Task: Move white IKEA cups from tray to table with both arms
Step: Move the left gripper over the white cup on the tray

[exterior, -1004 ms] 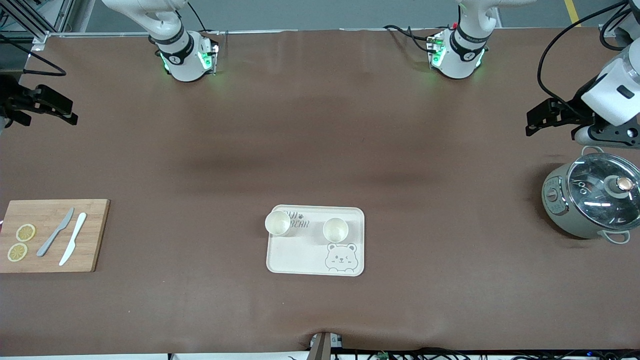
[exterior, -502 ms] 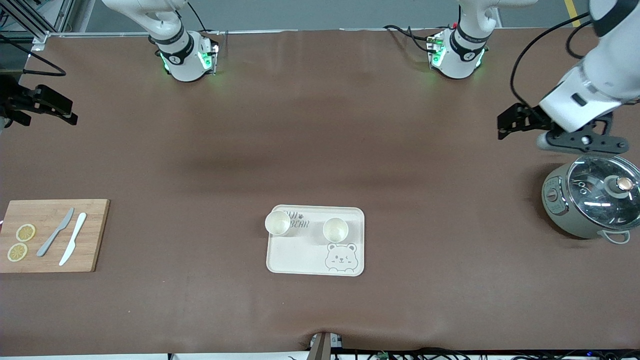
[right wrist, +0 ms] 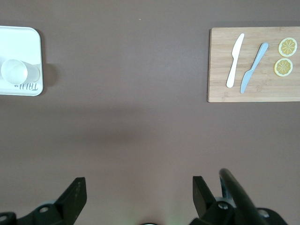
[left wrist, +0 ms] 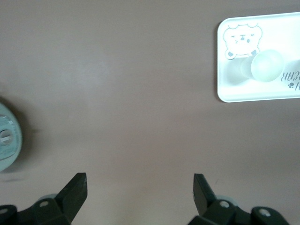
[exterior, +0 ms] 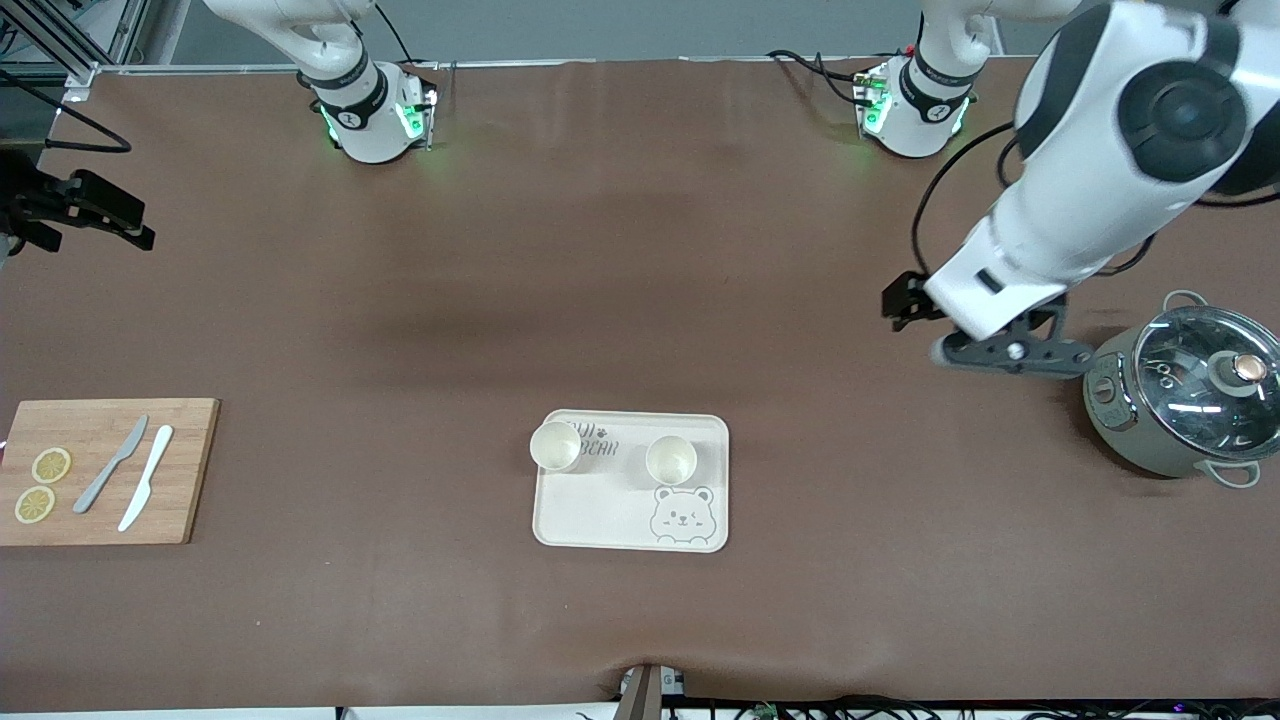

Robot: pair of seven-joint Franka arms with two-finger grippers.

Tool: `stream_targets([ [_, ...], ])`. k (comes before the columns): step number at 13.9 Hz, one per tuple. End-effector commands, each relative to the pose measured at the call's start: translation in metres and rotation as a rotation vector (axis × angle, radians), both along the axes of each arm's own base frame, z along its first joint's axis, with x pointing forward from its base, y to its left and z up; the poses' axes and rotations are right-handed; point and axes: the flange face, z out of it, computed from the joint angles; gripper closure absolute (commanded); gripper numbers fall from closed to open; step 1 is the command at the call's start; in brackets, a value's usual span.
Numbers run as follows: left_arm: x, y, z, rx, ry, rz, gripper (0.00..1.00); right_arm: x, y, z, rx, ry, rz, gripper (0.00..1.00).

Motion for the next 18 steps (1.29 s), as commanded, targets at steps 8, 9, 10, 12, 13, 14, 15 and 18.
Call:
stream_targets([
  [8,0.031,-0.125,-0.121,-0.023,-0.057,-0.019,0.0,-0.006,-0.004,0.0,-0.001,0.003,0.003,0.0],
  [9,0.037,-0.131,-0.132,-0.03,-0.063,-0.02,0.0,-0.006,-0.004,0.0,-0.001,0.003,0.003,0.0],
  [10,0.037,-0.146,-0.146,-0.032,-0.06,-0.037,0.0,-0.006,-0.004,0.0,-0.001,0.003,0.003,0.0],
  [12,0.04,-0.162,-0.163,-0.028,-0.087,-0.05,0.0,-0.006,-0.003,0.001,-0.001,0.001,0.005,0.0],
  [13,0.042,-0.167,-0.171,-0.02,-0.107,-0.055,0.0,-0.005,-0.003,0.001,-0.001,0.0,0.005,0.0],
  [14,0.041,-0.179,-0.177,-0.018,-0.128,-0.066,0.0,-0.006,-0.003,0.001,-0.001,0.001,0.005,0.0],
  [15,0.043,-0.186,-0.188,-0.012,-0.135,-0.071,0.0,-0.006,-0.004,0.001,-0.001,0.001,0.003,0.0],
  [18,0.047,-0.202,-0.22,-0.019,-0.15,-0.075,0.0,-0.006,-0.003,0.0,-0.001,0.004,0.005,0.0],
])
